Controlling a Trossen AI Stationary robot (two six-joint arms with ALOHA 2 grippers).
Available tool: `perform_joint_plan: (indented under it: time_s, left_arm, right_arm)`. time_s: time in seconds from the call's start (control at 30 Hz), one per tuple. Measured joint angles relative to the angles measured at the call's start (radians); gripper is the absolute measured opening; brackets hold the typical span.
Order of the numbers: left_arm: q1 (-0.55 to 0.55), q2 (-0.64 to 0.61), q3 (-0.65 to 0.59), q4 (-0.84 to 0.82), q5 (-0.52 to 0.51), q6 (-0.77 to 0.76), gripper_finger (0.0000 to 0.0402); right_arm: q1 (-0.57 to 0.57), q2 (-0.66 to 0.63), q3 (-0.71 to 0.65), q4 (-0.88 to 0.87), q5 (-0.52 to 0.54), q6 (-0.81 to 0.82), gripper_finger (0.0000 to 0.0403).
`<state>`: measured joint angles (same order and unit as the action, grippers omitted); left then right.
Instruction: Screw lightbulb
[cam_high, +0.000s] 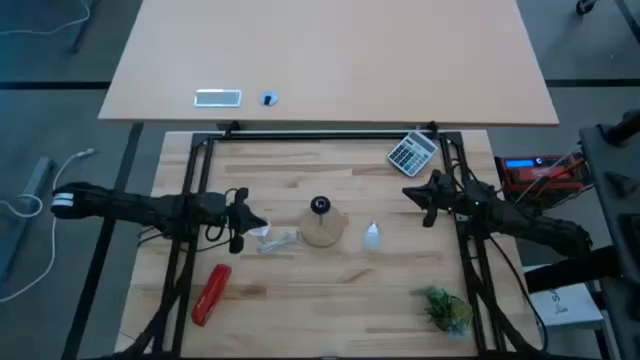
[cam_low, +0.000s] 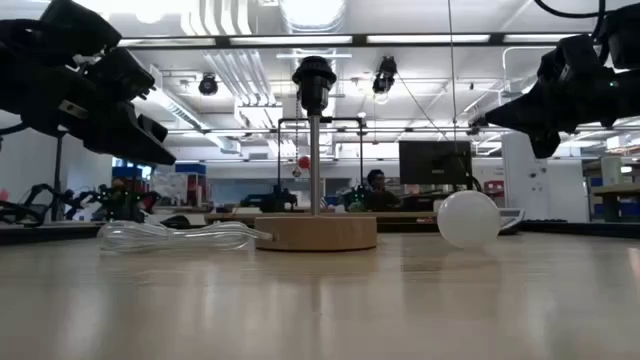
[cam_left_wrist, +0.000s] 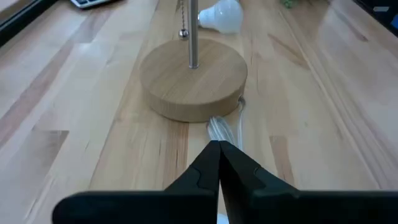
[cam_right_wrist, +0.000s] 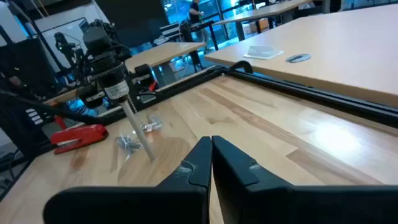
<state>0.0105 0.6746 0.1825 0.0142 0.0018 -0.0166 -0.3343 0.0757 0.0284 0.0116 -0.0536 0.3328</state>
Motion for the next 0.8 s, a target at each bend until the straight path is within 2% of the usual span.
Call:
perform_joint_plan:
  time_s: [0.8]
  left_arm:
    - [0.0, 0.048, 0.0, 0.001, 0.0, 0.0, 0.0]
  right_arm:
    - [0.0, 0.0, 0.0, 0.0, 0.0, 0.0, 0.0009]
